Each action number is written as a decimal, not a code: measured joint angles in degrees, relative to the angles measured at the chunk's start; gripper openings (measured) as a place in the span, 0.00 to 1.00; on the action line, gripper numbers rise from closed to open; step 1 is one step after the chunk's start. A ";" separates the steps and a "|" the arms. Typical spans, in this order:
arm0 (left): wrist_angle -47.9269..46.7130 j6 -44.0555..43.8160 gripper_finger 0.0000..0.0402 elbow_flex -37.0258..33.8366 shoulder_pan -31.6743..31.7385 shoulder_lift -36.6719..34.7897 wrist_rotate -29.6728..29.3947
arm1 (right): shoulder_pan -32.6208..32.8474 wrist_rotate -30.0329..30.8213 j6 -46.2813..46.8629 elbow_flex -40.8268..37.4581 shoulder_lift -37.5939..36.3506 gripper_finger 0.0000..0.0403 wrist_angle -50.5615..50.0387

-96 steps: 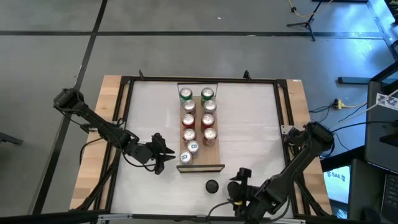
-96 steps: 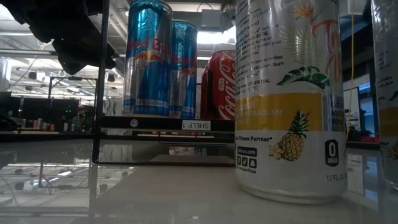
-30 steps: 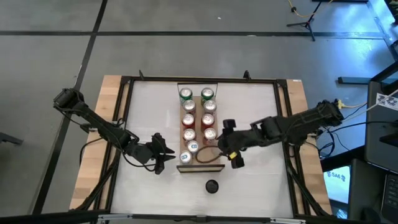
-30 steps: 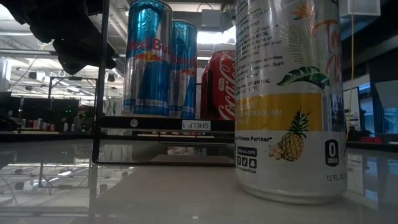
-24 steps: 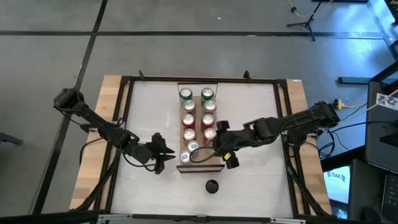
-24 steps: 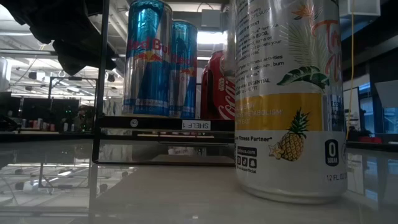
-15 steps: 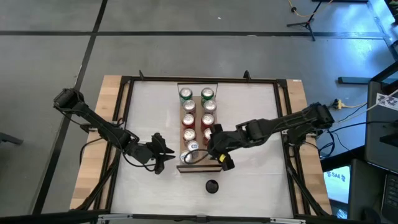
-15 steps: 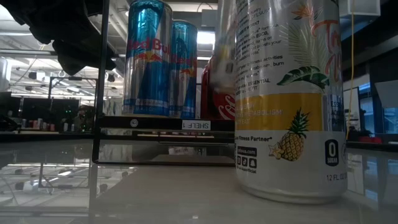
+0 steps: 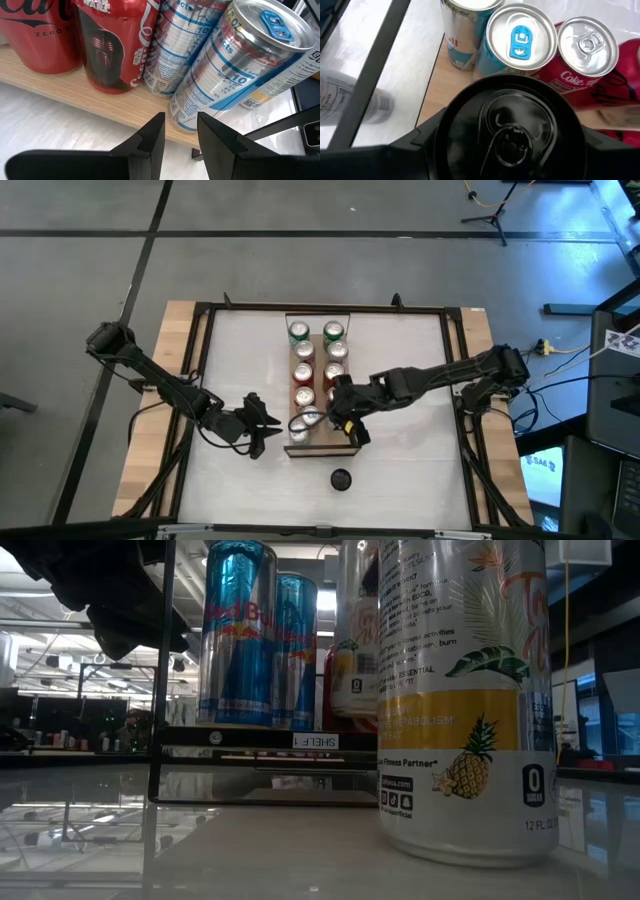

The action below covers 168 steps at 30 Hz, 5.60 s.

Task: Place canned beverage on shelf
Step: Put the right yellow soda can on the shelf aligned with the other blue soda can, then put the yellow soda can on the shelf aligned with the other blue soda can

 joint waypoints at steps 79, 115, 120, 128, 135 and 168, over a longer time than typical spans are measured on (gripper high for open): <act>0.00 0.02 0.26 0.02 0.00 0.00 0.02 | 0.15 1.62 -0.23 4.72 1.74 0.77 -0.89; 0.02 0.02 0.26 0.11 -0.02 -0.02 0.02 | 14.85 0.22 11.21 20.87 0.68 0.77 -13.81; 0.02 0.02 0.26 0.11 -0.02 -0.02 0.05 | 17.65 -0.21 12.68 20.87 1.91 0.77 -9.10; 0.02 0.00 0.26 0.11 -0.04 -0.02 0.20 | 19.84 0.51 14.05 20.85 5.87 0.77 -4.54; 0.04 0.00 0.26 0.09 -0.04 -0.02 0.31 | 20.50 0.50 15.29 20.82 10.46 0.77 -5.70; 0.02 0.00 0.26 0.04 -0.04 -0.02 0.18 | 18.79 -1.37 -11.47 20.81 13.85 0.77 -13.41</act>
